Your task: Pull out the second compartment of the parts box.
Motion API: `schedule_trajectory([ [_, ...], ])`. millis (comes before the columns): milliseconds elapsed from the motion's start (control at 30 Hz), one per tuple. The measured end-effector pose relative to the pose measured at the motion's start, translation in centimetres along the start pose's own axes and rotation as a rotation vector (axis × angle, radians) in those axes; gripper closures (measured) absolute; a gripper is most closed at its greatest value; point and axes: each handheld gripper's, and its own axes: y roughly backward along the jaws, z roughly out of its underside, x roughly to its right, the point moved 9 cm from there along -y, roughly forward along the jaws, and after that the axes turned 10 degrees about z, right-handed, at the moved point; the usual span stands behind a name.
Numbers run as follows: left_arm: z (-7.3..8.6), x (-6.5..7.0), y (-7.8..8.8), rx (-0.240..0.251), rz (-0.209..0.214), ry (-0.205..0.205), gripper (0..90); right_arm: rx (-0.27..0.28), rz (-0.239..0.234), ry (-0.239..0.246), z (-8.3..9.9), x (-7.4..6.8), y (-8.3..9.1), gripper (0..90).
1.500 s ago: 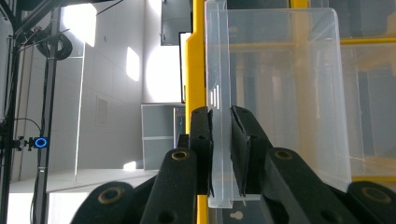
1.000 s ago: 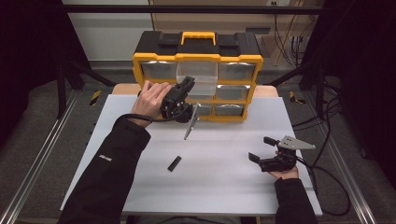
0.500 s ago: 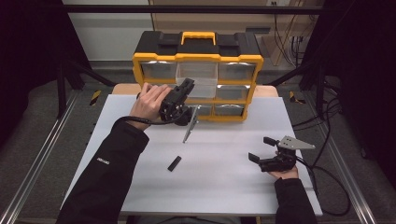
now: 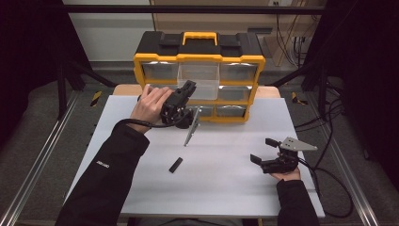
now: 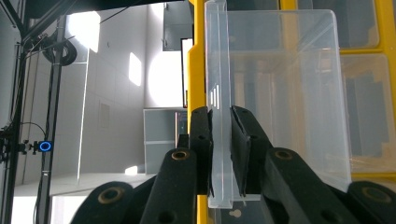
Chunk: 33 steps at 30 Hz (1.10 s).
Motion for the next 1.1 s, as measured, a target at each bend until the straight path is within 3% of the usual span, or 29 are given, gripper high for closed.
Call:
schedule_trajectory([
  [400,-0.06,0.13,-0.07,0.005,0.006,0.006,77.8,-0.004,-0.001,0.0,0.05,-0.03,-0.02,0.2],
  [633,-0.06,-0.04,0.02,0.008,0.021,0.039,76.9,-0.004,-0.001,0.0,0.05,-0.03,-0.03,0.2],
  [833,-0.1,-0.17,0.03,0.024,0.067,0.11,72.6,-0.003,0.0,0.001,0.05,-0.02,-0.05,0.2],
  [1100,-0.07,-0.52,0.15,0.035,0.113,0.267,58.9,-0.003,-0.001,-0.003,0.03,-0.02,-0.01,0.2],
])
